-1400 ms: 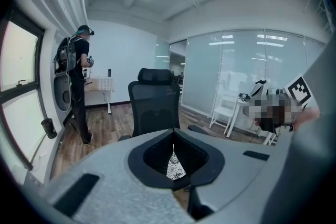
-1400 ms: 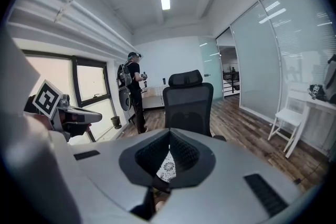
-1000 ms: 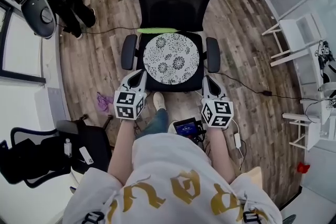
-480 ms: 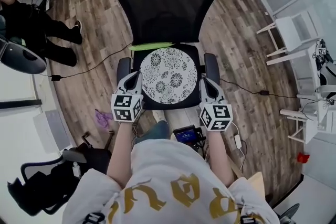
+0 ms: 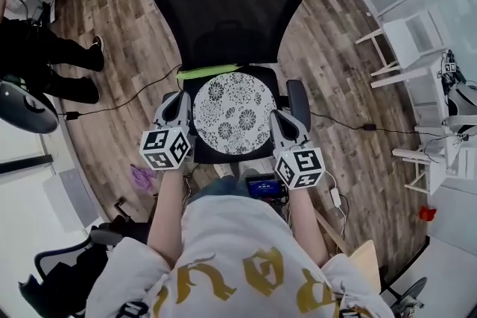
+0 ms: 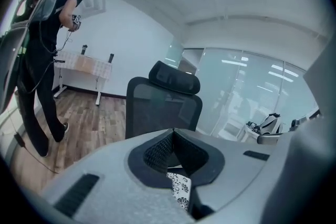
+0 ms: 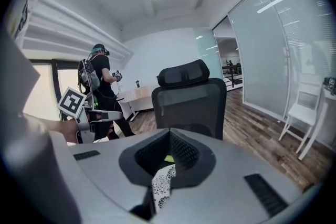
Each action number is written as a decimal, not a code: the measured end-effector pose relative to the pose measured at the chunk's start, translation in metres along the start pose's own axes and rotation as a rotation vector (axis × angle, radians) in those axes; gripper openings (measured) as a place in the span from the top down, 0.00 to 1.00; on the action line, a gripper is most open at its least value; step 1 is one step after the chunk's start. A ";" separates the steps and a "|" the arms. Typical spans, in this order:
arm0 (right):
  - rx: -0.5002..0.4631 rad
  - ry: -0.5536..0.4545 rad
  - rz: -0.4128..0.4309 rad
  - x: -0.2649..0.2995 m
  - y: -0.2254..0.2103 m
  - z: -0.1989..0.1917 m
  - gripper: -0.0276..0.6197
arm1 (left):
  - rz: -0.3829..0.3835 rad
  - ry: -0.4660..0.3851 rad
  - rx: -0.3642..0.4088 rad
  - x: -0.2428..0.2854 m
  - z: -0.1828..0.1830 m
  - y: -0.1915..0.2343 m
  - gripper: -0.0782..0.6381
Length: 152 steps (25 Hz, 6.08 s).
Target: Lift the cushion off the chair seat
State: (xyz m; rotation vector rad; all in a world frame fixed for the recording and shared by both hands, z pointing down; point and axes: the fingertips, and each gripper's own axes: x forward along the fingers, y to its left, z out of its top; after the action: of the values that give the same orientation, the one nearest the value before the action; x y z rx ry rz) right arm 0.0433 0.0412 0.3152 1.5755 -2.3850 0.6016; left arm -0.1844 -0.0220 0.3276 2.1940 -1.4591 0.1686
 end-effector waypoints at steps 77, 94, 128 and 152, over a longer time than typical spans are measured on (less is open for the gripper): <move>-0.071 0.573 -0.054 0.141 -0.120 -0.257 0.94 | 0.227 0.569 0.063 0.087 -0.270 0.095 0.87; -0.143 0.601 -0.110 0.158 -0.148 -0.312 0.94 | 0.263 0.669 0.000 0.102 -0.349 0.117 0.87; -0.179 0.675 -0.272 0.174 -0.205 -0.383 0.64 | 0.447 0.757 0.035 0.123 -0.412 0.157 0.64; -0.050 0.798 -0.274 0.174 -0.221 -0.412 0.64 | 0.476 0.836 0.058 0.127 -0.425 0.172 0.58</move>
State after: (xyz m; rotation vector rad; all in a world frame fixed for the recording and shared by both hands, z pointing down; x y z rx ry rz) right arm 0.1586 0.0077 0.7999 1.2704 -1.5574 0.8884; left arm -0.2144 0.0185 0.8009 1.4501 -1.4101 1.1394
